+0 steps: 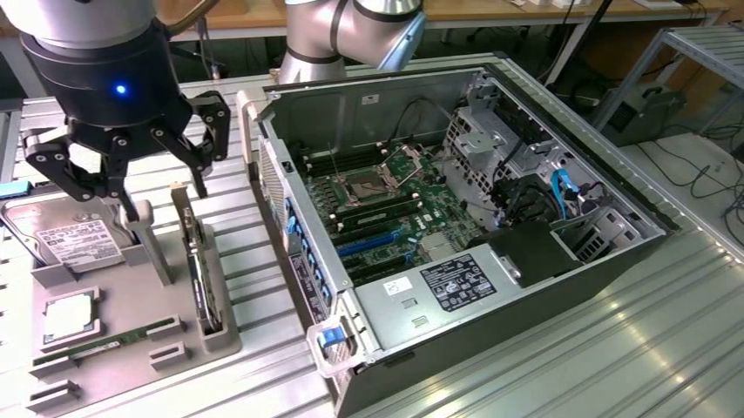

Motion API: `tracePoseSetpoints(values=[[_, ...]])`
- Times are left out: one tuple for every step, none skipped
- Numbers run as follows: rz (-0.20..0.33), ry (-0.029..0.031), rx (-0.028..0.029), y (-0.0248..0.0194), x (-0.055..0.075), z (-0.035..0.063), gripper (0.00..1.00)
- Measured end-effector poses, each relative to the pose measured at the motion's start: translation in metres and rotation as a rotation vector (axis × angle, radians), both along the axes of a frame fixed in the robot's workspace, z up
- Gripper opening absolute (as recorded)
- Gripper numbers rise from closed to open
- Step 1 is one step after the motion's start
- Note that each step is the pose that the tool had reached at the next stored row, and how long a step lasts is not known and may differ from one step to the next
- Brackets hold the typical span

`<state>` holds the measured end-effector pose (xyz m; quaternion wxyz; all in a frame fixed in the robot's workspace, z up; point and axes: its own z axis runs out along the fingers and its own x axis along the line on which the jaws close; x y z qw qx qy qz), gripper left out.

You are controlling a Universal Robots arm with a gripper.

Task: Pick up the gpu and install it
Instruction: 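Pick up the gpu and move the gpu toward the slot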

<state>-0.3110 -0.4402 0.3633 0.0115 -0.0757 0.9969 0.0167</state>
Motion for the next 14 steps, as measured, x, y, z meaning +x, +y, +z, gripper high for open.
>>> tracePoseSetpoints(values=[[0.003,0.0001,-0.0001,-0.0002,0.0,-0.0012,0.66],[0.005,0.0,0.0,-0.0003,0.0,-0.0024,0.66],[0.007,0.0,0.0,-0.0006,0.0,-0.0037,0.66],[0.009,0.0,0.0,-0.0011,0.0,-0.005,0.66],[0.011,-0.0001,0.0,-0.0016,0.0,-0.0064,0.66],[0.013,0.0,0.0,-0.0021,0.0,-0.0078,0.66],[0.016,0.0,-0.0001,-0.0027,0.0,-0.0095,0.66],[0.018,0.0001,-0.0001,-0.0032,0.0,-0.0109,0.66],[0.02,0.0001,-0.0001,-0.0037,0.0,-0.0123,0.66],[0.021,0.0,0.0,-0.0042,0.0,-0.0137,0.66],[0.023,0.0,0.0,-0.0047,0.0,-0.0151,0.66],[0.025,0.0,0.0,-0.0051,0.0,-0.0164,0.66],[0.028,0.0,0.0,-0.0052,0.0,-0.0179,0.66],[0.03,0.0,0.0,-0.0053,0.0,-0.0188,0.66]])
